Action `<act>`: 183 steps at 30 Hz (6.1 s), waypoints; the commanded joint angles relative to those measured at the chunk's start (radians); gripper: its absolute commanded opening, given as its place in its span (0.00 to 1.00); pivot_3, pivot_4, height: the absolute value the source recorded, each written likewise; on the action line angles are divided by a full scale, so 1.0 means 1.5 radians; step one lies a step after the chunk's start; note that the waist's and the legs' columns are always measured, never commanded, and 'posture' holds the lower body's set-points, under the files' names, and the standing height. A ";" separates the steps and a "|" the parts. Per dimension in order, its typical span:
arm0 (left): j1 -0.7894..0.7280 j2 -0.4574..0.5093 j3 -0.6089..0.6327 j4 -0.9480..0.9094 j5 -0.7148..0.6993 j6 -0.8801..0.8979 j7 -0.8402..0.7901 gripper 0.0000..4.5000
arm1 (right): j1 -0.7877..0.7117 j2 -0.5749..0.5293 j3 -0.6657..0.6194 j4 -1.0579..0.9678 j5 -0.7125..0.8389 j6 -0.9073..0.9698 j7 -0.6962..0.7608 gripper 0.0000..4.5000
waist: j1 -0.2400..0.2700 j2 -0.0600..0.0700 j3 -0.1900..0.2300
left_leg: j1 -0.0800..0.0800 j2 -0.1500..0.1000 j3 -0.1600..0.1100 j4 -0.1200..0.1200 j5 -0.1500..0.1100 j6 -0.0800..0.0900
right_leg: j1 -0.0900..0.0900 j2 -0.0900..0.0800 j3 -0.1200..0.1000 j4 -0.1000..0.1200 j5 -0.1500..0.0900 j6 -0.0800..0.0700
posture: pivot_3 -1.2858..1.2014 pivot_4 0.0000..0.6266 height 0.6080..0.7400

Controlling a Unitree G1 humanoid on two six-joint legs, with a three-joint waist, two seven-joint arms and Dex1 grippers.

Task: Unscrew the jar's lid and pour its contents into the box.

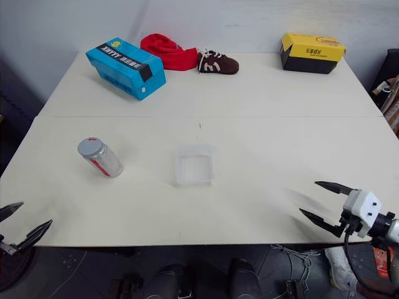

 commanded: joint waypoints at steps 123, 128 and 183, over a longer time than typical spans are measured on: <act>-0.719 -0.125 -0.601 -0.140 -0.098 0.224 -0.261 0.53 | -0.621 0.120 0.382 -0.318 0.179 0.610 0.077 0.56 | 0.001 -0.004 -0.002 | -0.003 -0.001 -0.001 0.001 0.011 0.001 | -0.004 0.007 -0.007 0.013 -0.002 -0.004 | 0.52 0.24 1.00; -0.711 -0.139 -0.584 -0.140 -0.110 0.249 -0.230 0.53 | -0.610 0.135 0.352 -0.301 0.171 0.612 0.029 0.78 | 0.001 -0.005 -0.002 | -0.003 -0.001 -0.001 0.001 0.011 0.001 | -0.004 0.007 -0.007 0.013 -0.002 -0.004 | 0.52 0.24 1.00; -0.667 -0.160 -0.565 -0.167 -0.059 0.316 -0.103 0.53 | -0.513 0.143 0.255 -0.299 0.173 0.632 -0.101 1.00 | 0.002 -0.005 -0.002 | -0.003 -0.001 -0.003 0.002 0.011 0.001 | -0.003 0.007 -0.007 0.012 -0.002 -0.004 | 0.52 0.24 1.00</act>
